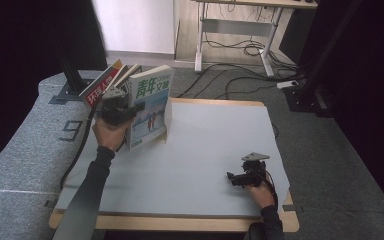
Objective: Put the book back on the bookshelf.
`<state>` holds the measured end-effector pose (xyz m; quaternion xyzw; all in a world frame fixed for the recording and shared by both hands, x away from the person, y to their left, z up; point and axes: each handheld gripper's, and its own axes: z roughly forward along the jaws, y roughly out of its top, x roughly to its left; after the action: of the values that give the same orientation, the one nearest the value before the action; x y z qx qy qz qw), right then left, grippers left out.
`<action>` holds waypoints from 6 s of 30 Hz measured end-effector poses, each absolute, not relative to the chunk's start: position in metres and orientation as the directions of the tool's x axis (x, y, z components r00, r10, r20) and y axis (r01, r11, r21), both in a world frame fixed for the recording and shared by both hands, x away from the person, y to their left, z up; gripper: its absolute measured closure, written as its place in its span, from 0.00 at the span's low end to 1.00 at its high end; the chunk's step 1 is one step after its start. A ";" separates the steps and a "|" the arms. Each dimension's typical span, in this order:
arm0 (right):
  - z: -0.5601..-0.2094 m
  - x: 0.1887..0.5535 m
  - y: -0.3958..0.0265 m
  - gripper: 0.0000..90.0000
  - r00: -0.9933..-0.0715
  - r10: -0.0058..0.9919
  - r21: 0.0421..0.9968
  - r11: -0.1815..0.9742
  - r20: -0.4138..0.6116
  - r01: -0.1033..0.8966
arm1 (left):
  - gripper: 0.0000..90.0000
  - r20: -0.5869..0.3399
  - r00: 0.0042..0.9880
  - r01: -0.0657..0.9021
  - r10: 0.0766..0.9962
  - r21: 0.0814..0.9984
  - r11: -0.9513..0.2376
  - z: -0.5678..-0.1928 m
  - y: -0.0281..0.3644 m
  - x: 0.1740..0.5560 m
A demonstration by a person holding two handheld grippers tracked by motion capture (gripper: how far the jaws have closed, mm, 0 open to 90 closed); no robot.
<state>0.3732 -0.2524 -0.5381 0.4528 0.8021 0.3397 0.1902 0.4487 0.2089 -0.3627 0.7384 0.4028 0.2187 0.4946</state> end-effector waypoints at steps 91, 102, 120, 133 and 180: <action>-0.538 0.373 -0.252 0.00 -0.517 0.856 0.719 0.357 0.004 0.596 | 0.73 0.061 0.554 0.376 0.830 0.872 -0.315 -0.401 0.163 0.437; -0.538 0.373 -0.252 0.00 -0.516 0.857 0.718 0.356 0.006 0.598 | 0.68 0.037 0.615 0.340 0.788 0.889 -0.307 -0.387 0.174 0.413; -0.538 0.373 -0.252 0.00 -0.517 0.856 0.718 0.357 0.005 0.598 | 0.78 0.058 0.658 0.296 0.751 0.896 -0.330 -0.381 0.162 0.404; -0.538 0.373 -0.252 0.00 -0.517 0.856 0.718 0.357 0.004 0.598 | 0.73 0.065 0.651 0.285 0.756 0.902 -0.323 -0.382 0.156 0.405; -0.538 0.373 -0.252 0.00 -0.517 0.856 0.719 0.357 0.003 0.596 | 0.06 0.019 0.724 0.356 0.689 0.846 -0.398 -0.410 0.175 0.388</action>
<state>0.3729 -0.2523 -0.5384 0.4528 0.8014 0.3411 0.1906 0.3881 0.1755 -0.4095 0.8147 0.3205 0.1872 0.4455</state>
